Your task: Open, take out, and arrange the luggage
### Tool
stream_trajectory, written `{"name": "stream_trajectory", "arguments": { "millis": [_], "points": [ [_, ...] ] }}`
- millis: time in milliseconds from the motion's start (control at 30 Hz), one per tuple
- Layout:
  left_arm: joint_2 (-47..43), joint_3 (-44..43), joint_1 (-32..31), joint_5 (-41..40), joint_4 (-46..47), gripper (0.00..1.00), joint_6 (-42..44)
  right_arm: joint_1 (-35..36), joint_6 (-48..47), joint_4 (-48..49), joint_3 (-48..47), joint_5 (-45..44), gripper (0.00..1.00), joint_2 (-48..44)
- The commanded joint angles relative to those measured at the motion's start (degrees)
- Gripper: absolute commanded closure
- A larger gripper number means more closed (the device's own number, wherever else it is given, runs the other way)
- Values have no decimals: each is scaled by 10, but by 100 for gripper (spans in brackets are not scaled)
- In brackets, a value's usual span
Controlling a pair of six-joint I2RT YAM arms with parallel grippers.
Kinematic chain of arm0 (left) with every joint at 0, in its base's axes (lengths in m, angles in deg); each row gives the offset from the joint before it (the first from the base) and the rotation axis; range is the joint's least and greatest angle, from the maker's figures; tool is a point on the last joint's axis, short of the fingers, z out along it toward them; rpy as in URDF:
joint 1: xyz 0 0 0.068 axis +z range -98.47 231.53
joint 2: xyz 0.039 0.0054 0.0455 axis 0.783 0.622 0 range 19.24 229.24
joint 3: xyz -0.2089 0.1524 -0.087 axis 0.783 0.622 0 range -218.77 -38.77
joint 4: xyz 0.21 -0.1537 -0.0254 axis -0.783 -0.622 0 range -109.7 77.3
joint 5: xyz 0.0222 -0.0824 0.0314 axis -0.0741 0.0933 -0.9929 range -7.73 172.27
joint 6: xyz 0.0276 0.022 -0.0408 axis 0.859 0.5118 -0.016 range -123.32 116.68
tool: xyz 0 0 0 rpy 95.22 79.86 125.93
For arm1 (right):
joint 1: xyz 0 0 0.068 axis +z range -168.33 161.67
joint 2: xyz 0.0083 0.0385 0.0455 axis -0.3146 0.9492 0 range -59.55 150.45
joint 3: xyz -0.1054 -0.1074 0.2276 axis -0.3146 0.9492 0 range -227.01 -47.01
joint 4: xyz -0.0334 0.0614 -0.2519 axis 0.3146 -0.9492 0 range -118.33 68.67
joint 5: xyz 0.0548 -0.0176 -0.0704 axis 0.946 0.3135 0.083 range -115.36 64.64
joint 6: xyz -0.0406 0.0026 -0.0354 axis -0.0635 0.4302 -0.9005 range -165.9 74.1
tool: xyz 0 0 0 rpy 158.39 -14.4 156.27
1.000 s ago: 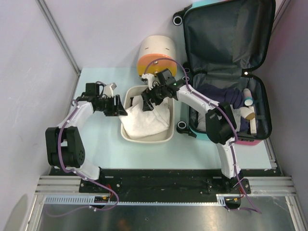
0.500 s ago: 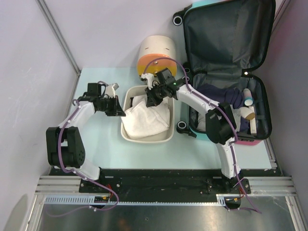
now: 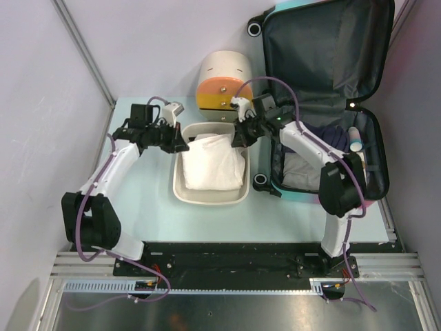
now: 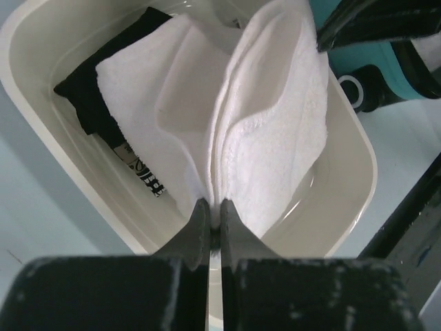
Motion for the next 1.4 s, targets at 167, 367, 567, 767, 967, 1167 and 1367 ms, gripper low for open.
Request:
{"name": "stream_trajectory", "arguments": {
  "millis": [167, 367, 567, 767, 967, 1167, 1367],
  "points": [
    [112, -153, -19, -2, 12, 100, 65, -28, 29, 79, 54, -60, 100, -53],
    [228, -244, -29, -42, 12, 100, 40, -38, 4, 90, 30, -110, 100, 2],
    [275, -247, -40, -80, 12, 73, 25, -31, -20, 67, -6, -127, 100, 55],
    [166, -171, -34, -55, 9, 15, 13, -21, -26, 30, -27, -140, 100, 72],
    [139, -90, -38, -34, 11, 7, -58, -22, -28, 27, -28, -152, 100, 74],
    [191, -82, -48, -54, 10, 9, -124, -17, -34, 22, -43, -159, 100, 89],
    [233, -84, -57, -70, 11, 12, -148, -21, -44, 20, -61, -162, 100, 102]
  ]
}}
